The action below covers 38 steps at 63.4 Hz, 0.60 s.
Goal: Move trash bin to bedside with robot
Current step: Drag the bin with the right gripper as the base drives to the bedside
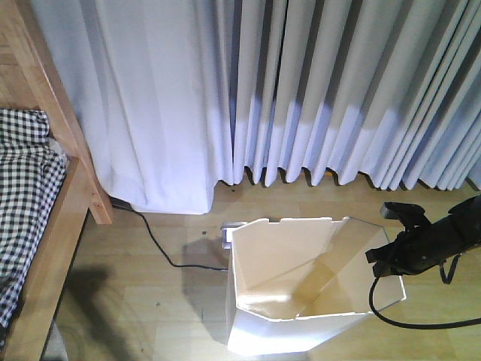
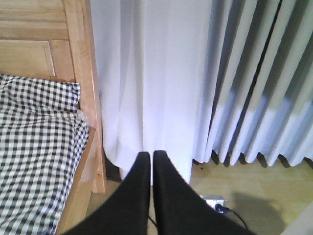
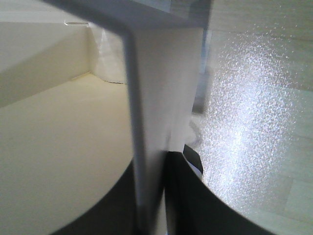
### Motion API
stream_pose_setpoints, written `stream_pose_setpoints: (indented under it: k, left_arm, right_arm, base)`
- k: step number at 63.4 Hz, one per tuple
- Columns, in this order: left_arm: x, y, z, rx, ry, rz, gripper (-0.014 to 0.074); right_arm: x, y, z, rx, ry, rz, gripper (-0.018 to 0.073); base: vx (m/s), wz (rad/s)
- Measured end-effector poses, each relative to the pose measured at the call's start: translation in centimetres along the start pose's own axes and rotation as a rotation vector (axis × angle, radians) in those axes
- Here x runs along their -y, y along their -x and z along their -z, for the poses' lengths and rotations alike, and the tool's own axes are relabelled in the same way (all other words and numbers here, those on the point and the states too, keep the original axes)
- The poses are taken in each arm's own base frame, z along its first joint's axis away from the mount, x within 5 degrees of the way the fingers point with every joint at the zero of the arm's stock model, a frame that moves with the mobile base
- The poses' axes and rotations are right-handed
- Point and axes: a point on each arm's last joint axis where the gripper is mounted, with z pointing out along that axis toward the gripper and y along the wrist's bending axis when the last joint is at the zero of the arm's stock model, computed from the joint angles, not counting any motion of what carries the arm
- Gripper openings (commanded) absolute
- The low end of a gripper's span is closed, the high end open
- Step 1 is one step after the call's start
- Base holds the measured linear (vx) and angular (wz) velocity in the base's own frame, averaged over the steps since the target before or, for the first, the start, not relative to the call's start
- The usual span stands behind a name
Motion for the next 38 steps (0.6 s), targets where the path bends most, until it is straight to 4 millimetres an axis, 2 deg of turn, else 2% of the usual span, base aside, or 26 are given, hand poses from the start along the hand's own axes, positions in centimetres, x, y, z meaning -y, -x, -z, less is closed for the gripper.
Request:
stream_pose_setpoints:
  k: [38]
  left_arm:
    - [0.0, 0.0, 0.0, 0.0, 0.0, 0.0, -0.0006]
  right_arm:
    - [-0.01, 0.0, 0.0, 0.0, 0.001, 0.0, -0.0002]
  base:
    - [0.06, 0.0]
